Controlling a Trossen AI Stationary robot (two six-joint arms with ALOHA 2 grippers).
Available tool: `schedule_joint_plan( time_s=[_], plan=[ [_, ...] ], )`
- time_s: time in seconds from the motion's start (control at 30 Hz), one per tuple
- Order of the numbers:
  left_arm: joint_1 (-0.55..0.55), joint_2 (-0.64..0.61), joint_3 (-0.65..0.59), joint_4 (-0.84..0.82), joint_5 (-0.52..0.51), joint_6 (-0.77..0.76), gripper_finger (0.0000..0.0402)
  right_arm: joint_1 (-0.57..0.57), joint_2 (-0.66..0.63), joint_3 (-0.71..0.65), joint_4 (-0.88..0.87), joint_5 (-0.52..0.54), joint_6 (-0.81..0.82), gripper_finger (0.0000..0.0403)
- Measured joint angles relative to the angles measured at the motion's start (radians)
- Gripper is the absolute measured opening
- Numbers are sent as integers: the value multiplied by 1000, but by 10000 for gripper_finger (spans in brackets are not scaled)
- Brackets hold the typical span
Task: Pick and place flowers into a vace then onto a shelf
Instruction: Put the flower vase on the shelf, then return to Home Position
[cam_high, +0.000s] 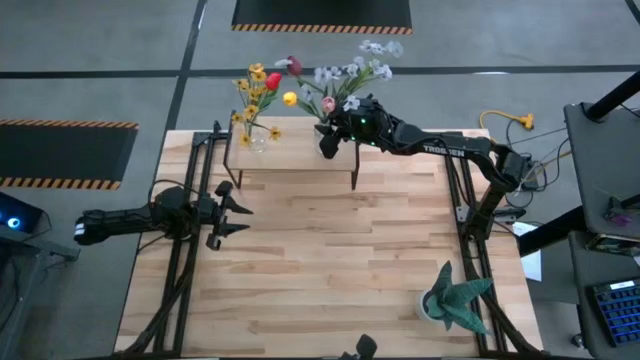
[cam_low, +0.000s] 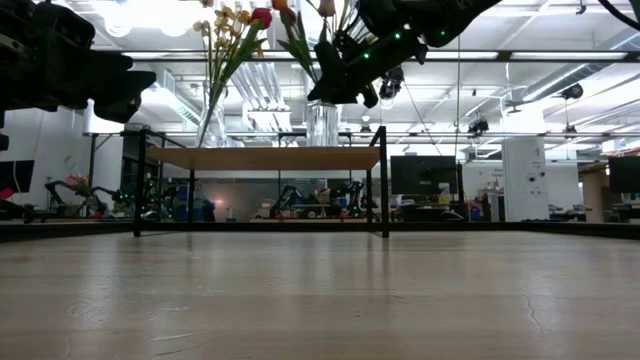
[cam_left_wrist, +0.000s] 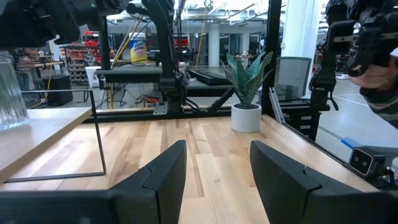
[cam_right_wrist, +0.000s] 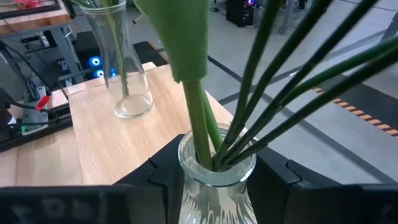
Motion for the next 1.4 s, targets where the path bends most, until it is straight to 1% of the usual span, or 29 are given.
schedule_joint_plan(
  time_s=[0.13,0.37,0.43,0.53,0.7,0.8,0.9,1.03,1.1,1.2,1.27,1.33,1.4],
  plan=[
    [0,0,0,0,0,0,161,-1,-2,0,1,-1,2,154],
    [0,0,0,0,0,0,161,-1,-6,-1,-38,-3,12,232],
    [0,0,0,0,0,0,161,-1,-19,-2,-57,-26,11,253],
    [0,0,0,0,0,0,161,-1,-54,-4,-78,-98,-16,279],
    [0,-1,1,-1,1,0,161,3,-132,-66,-112,-125,-56,303],
    [0,-1,1,-1,1,0,161,6,-204,-152,-107,-131,-57,308],
    [0,-1,1,-1,1,0,161,14,-294,-275,-66,-147,-83,308],
    [0,-1,1,-1,1,0,161,36,-443,-497,88,-307,-151,308],
    [0,-1,1,0,1,0,161,61,-519,-606,169,-336,-154,303],
    [0,-2,1,2,1,0,161,115,-642,-760,266,-315,-178,290],
    [0,-1,1,2,-4,0,161,160,-737,-842,310,-268,-188,277],
    [0,-1,1,2,-19,0,161,193,-845,-915,312,-218,-192,261],
    [0,-2,1,2,-22,1,161,206,-947,-977,309,-204,-176,244]
  ],
)
